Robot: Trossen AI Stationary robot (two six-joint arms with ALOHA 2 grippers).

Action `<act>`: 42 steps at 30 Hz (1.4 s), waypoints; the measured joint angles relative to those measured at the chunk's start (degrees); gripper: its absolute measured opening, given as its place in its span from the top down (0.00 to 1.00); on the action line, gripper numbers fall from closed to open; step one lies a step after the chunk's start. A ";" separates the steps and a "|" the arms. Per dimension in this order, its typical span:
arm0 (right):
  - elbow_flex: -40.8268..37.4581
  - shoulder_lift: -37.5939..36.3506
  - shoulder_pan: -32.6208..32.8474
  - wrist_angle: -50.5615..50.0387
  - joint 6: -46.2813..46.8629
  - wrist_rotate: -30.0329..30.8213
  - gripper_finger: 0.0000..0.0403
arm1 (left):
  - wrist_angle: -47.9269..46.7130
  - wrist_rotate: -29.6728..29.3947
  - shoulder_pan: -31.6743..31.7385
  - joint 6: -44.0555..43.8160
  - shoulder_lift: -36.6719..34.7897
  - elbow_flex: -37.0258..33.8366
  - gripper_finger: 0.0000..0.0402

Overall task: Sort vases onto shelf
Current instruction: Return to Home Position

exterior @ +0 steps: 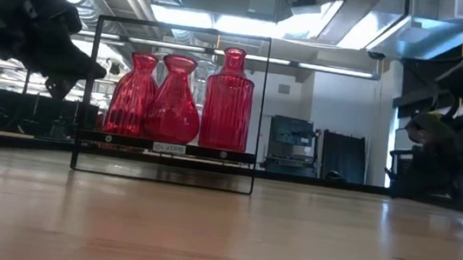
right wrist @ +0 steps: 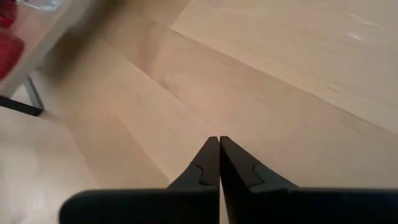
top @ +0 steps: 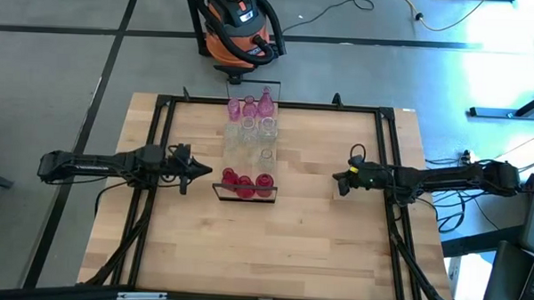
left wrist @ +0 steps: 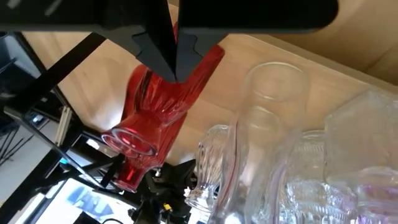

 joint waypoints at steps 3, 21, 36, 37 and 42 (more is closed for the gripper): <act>0.00 0.00 -0.02 -0.26 -0.02 -0.17 1.00 | 0.00 0.01 0.00 1.15 -0.02 0.00 1.00; 0.00 -0.02 -0.02 -0.54 -0.07 -0.18 1.00 | 0.00 -0.04 0.00 1.12 -0.02 0.00 1.00; 0.02 -0.02 -0.02 -0.54 -0.07 -0.18 1.00 | 0.01 -0.06 0.01 1.14 -0.02 0.00 1.00; 0.02 -0.02 -0.02 -0.54 -0.09 -0.18 1.00 | 0.00 -0.06 0.01 1.14 -0.02 0.00 1.00; 0.02 -0.02 -0.02 -0.54 -0.07 -0.20 1.00 | 0.02 -0.06 0.00 1.14 -0.03 0.00 1.00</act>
